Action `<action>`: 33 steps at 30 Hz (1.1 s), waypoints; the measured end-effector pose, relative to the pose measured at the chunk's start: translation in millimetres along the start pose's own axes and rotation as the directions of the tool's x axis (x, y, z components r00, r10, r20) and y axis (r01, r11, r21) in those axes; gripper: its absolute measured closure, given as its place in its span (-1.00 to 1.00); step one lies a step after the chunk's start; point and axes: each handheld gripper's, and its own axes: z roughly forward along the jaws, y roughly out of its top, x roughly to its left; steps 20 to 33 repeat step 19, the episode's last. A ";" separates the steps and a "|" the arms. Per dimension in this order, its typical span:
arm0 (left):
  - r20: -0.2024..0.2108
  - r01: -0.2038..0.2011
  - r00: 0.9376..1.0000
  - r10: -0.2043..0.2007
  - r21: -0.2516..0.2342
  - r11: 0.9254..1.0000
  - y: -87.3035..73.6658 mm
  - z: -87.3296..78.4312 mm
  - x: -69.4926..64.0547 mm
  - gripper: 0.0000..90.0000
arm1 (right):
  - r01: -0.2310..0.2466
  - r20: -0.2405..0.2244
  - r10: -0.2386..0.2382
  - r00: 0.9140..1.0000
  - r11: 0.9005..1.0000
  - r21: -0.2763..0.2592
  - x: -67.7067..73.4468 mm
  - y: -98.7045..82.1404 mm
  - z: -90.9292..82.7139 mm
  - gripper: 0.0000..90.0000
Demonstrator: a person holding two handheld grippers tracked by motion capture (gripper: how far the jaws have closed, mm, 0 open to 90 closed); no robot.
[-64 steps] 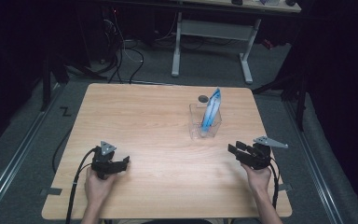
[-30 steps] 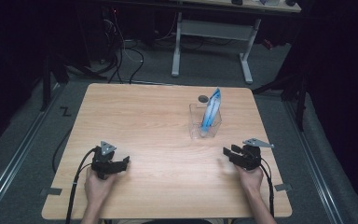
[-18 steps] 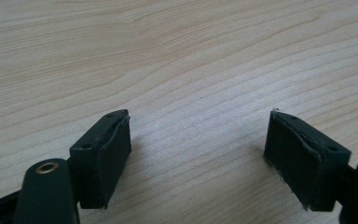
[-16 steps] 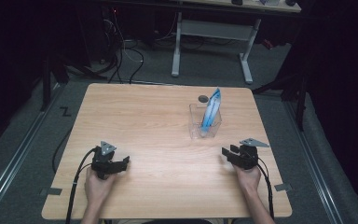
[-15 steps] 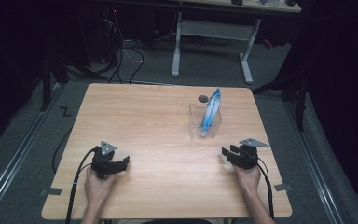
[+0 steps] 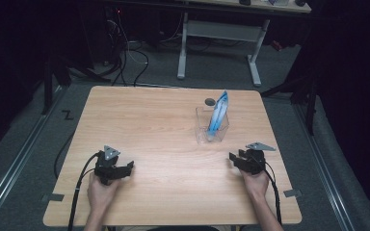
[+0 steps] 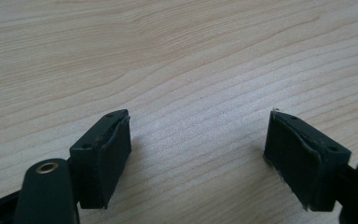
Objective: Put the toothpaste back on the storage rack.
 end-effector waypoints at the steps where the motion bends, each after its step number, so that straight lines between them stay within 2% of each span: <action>1: 0.000 0.000 1.000 0.000 0.000 1.000 0.0 0.0 0.0 -0.49 | 0.013 0.008 -0.013 1.000 1.000 0.008 1.1 -0.1 0.2 0.04; 5: 0.000 0.000 1.000 0.000 0.001 1.000 0.0 -0.1 0.0 -0.49 | 0.057 0.031 -0.058 0.998 0.998 0.021 5.9 -0.6 0.5 -0.02; 7: 0.001 0.000 1.000 0.000 0.000 1.000 -0.1 -0.1 0.0 -0.49 | 0.103 0.058 -0.105 0.993 0.994 0.030 10.6 -0.9 1.3 -0.04; 9: 0.001 0.000 1.000 0.000 0.000 1.000 -0.1 -0.2 0.0 -0.49 | 0.109 0.060 -0.110 0.992 0.994 0.028 11.2 -1.1 1.2 -0.05; 10: 0.001 0.000 1.000 0.000 0.001 1.000 -0.1 -0.2 0.0 -0.49 | 0.096 0.054 -0.097 0.994 0.995 0.031 10.2 -0.9 1.2 -0.05; 33: 0.001 0.000 1.000 0.000 0.000 1.000 -0.1 -0.1 0.0 -0.48 | 0.100 0.053 -0.102 0.993 0.994 0.031 10.3 -1.0 1.1 -0.05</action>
